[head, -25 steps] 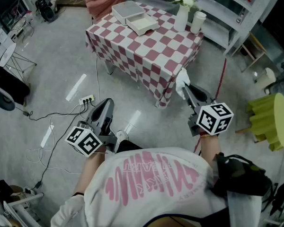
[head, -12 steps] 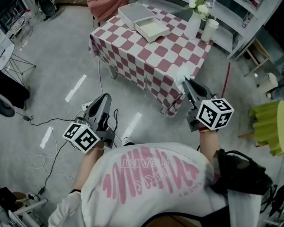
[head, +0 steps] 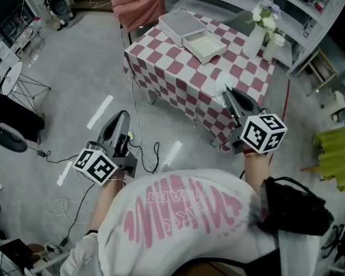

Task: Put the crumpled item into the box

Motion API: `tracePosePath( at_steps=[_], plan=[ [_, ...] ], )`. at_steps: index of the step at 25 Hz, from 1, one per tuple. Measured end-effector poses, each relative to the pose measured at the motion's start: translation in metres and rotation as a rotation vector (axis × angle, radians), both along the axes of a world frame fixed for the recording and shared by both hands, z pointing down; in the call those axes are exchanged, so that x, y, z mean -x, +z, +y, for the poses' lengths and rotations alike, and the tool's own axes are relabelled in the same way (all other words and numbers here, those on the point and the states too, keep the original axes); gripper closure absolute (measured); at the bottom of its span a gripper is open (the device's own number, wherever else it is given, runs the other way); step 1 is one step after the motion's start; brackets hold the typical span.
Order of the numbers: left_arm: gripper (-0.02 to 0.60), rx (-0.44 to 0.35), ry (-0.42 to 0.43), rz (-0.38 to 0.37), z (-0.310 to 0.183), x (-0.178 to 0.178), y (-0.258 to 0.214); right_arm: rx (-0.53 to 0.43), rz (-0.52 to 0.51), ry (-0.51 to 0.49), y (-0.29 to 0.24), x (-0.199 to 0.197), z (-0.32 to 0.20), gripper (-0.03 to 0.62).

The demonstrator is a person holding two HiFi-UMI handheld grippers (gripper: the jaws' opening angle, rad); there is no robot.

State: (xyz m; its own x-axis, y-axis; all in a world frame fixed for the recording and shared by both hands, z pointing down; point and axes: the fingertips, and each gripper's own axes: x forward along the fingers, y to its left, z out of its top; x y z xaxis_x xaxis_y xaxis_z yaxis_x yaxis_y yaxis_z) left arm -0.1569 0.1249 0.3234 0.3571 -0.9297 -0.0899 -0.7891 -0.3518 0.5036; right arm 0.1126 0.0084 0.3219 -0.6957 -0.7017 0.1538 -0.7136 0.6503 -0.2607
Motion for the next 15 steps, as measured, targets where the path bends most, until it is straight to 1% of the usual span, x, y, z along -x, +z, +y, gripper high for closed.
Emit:
tracePosePath(
  at_steps=[2,3,5,7,9,13,15],
  plan=[
    [0.574,0.009,-0.042,0.023,-0.005,0.019,0.005,0.008,0.024,-0.011,0.006,0.015,-0.004,0.571],
    [0.574,0.015,-0.048,0.039,-0.006,0.025,0.007,0.018,0.033,-0.014,0.01,0.02,-0.006,0.571],
    [0.574,0.031,-0.029,0.061,-0.008,0.03,0.011,0.041,0.036,-0.017,0.016,0.029,-0.01,0.571],
    [0.574,0.043,-0.002,0.057,-0.008,0.031,0.014,0.053,0.027,-0.021,0.017,0.037,-0.014,0.571],
    [0.574,0.049,0.006,0.046,-0.009,0.036,0.015,0.051,0.024,-0.028,0.017,0.046,-0.018,0.571],
    [0.574,0.047,-0.024,0.041,-0.009,0.053,0.017,0.044,0.042,-0.052,0.021,0.064,-0.023,0.571],
    [0.574,0.065,-0.034,0.037,-0.01,0.059,0.022,0.046,0.054,-0.057,0.023,0.07,-0.023,0.571]
  ],
)
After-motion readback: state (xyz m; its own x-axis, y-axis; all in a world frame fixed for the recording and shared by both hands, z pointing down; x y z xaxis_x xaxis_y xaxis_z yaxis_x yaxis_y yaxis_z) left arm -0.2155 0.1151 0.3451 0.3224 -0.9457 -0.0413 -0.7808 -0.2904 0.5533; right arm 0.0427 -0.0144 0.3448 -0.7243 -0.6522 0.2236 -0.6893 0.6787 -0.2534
